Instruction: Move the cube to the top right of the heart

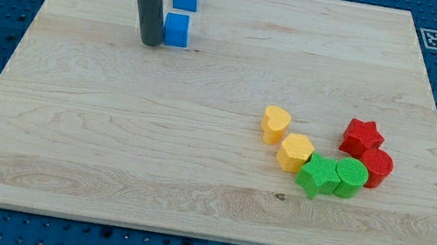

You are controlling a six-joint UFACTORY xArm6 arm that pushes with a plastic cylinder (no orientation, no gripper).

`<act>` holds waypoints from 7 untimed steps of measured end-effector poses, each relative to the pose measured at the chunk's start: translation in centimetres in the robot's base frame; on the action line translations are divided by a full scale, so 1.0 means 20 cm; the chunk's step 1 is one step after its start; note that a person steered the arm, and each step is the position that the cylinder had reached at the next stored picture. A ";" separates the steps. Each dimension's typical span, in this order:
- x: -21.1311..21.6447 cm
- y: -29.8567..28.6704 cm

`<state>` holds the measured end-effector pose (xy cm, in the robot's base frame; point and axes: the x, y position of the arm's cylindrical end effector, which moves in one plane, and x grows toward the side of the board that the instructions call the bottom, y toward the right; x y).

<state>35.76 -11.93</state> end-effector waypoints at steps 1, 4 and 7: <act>0.03 0.12; -0.24 -0.36; -0.38 -0.17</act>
<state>28.14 -15.29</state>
